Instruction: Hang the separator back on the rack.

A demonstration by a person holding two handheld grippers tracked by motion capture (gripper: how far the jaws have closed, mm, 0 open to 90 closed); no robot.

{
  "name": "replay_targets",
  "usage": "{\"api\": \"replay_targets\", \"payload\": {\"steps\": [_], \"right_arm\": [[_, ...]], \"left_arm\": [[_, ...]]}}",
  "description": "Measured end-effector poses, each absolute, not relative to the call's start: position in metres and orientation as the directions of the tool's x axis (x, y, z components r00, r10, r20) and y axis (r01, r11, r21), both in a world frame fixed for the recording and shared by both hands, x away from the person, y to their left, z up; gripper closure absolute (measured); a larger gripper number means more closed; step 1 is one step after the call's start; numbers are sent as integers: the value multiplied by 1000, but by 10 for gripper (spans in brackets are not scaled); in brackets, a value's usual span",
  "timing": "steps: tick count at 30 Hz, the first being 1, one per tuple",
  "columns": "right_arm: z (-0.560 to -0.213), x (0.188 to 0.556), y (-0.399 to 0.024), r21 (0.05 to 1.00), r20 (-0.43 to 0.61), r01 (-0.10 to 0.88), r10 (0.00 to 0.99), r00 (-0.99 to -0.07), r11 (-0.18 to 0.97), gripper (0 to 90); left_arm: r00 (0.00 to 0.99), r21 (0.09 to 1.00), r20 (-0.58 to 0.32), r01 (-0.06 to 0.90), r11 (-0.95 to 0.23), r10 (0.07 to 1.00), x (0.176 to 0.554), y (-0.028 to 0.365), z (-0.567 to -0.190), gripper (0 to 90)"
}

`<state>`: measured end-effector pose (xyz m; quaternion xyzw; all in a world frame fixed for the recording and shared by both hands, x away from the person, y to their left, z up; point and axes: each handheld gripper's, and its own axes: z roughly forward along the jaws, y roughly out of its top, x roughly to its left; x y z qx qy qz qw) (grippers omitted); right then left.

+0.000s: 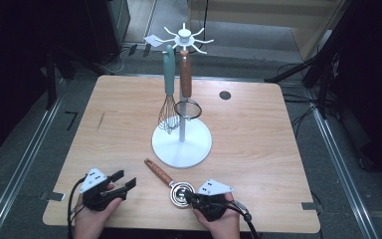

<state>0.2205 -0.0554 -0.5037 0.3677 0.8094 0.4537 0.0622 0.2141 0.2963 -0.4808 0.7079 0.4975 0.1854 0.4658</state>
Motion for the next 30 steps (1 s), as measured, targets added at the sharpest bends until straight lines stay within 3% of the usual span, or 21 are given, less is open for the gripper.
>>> {"api": "replay_targets", "payload": {"steps": [6,12,22,30], "right_arm": [[-504,222,-58,774,209,533,656,-725,342,870],[-505,225,-67,767,207,543,670,-713,342,861],[-505,227,-82,767,194,551,700,-687,328,858],[-506,230,-96,767,199,562,717,-668,311,853]], "left_arm": [[348,844,-178,534,-39,921,226,320,-484,217],[297,828,-212,561,9,931,227,335,-484,142],[316,822,-214,570,-5,924,226,336,-481,117],[282,827,-160,562,-28,946,226,344,-481,112]]}}
